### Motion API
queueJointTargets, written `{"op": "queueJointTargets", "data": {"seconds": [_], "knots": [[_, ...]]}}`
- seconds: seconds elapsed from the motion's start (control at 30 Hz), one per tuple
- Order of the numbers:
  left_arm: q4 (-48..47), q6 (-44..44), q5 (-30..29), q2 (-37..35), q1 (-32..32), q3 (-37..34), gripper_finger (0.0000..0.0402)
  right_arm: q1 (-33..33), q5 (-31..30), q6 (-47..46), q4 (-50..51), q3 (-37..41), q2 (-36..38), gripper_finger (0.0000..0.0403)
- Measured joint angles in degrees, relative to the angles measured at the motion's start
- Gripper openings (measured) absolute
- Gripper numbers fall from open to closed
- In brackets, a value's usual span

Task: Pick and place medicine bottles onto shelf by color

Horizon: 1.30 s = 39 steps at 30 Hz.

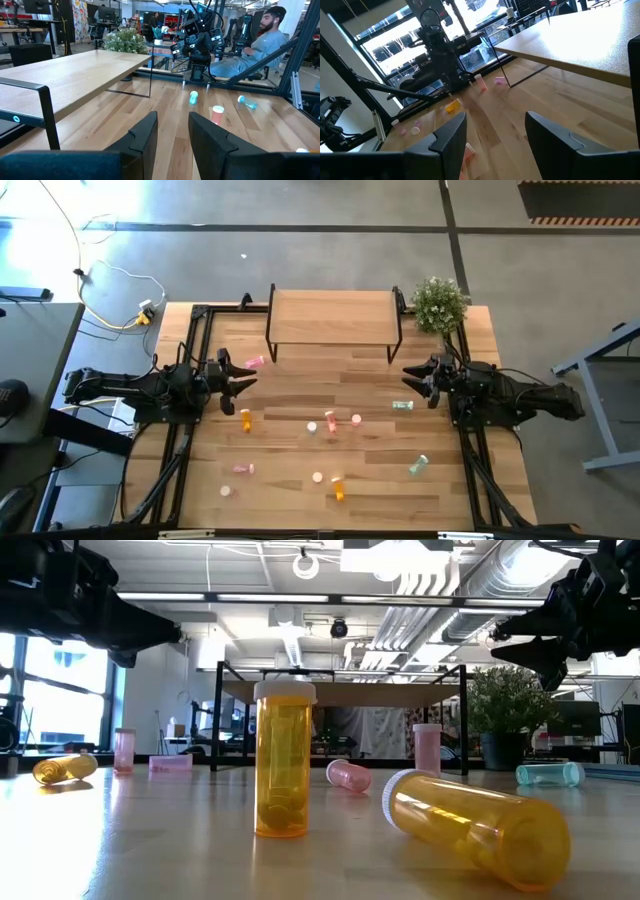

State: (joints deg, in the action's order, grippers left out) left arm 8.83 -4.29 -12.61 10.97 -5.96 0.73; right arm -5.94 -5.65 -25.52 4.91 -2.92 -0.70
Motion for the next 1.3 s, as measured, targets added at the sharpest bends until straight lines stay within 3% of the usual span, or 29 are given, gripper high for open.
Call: {"op": "queueJointTargets", "data": {"seconds": [1.1, 1.3], "knots": [[0.96, -0.23, -0.01, 0.02, 0.01, 0.0, 0.01, -0.02, 0.0, 0.01, 0.0, 0.01, 0.0, 0.0193], [3.15, -3.47, -0.04, 0.02, 0.0, 0.0, 0.01, -0.02, 0.0, 0.0, 0.0, 0.02, -0.01, 0.0193]]}}
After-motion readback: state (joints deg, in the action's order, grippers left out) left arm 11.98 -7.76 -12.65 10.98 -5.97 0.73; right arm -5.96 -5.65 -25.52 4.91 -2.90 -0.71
